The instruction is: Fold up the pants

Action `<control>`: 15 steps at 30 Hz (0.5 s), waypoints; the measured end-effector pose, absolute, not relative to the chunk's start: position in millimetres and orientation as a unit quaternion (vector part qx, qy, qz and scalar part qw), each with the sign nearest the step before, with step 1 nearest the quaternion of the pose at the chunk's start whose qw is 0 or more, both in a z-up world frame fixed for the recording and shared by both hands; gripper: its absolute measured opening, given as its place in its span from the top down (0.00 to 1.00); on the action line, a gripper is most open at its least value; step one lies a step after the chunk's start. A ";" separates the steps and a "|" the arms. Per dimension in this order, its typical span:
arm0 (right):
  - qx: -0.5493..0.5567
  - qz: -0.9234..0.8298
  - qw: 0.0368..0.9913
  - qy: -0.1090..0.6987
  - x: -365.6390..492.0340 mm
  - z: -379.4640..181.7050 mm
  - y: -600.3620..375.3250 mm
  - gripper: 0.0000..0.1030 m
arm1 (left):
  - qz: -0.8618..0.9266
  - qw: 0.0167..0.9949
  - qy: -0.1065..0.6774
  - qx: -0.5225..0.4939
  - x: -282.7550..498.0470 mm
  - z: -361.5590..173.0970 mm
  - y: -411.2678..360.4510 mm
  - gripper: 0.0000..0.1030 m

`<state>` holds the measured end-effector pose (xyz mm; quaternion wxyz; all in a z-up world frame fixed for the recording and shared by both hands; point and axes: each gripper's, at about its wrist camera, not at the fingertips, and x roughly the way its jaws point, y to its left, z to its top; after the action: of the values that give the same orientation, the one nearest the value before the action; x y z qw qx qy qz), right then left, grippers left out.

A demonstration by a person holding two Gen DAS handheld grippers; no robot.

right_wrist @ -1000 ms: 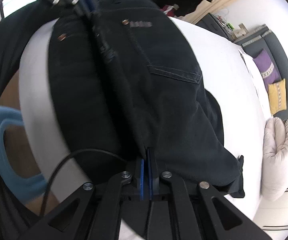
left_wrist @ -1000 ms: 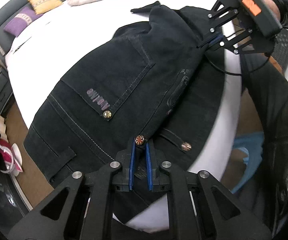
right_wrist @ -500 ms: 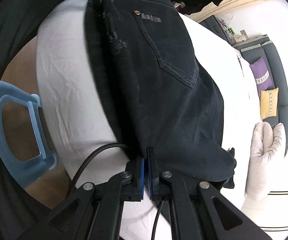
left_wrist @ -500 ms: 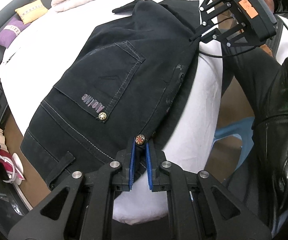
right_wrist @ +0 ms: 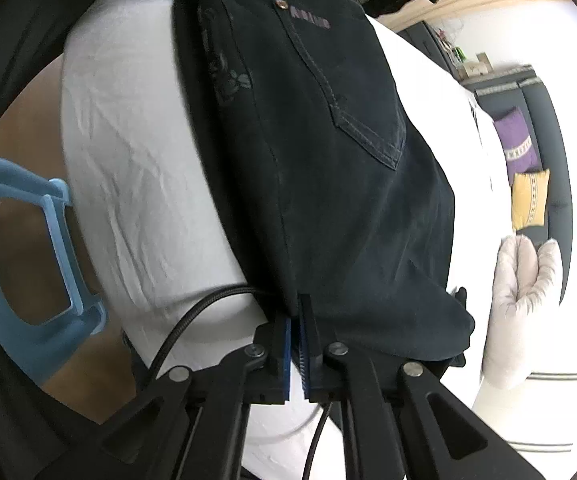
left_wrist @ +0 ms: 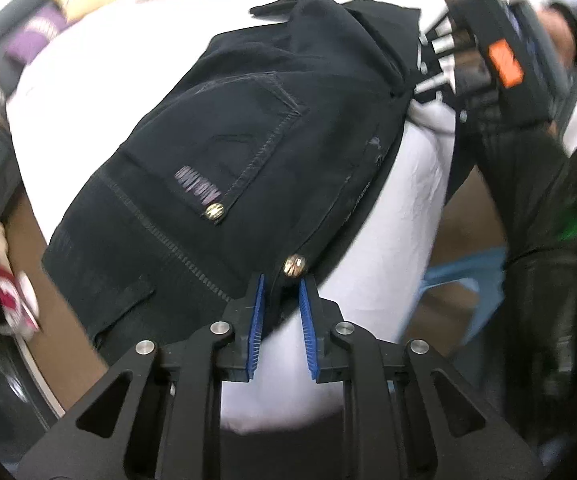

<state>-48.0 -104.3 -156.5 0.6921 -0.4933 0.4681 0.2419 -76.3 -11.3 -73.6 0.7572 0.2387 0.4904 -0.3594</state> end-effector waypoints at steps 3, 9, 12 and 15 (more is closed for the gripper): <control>-0.479 0.235 0.699 0.476 -44.0 -156.0 -104.3 0.93 | -0.368 0.754 0.509 0.193 -68.5 -48.2 1.4 0.84; -0.473 0.216 0.709 0.477 -44.3 -159.6 -99.8 0.93 | -0.359 0.810 0.459 0.073 -35.8 -25.7 -26.3 0.84; -0.450 0.200 0.723 0.484 -42.0 -157.0 -101.3 0.92 | -0.356 0.801 0.478 0.047 -13.6 -60.8 -69.8 0.84; -0.403 0.178 0.752 0.491 -38.1 -143.8 -114.1 0.84 | -0.315 0.784 0.531 0.062 -2.2 -112.6 -102.4 0.84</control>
<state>-38.1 -114.1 -143.8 0.7519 -0.4028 0.4907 0.1779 -2.2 -102.4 -112.6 0.7840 0.0617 0.5311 -0.3154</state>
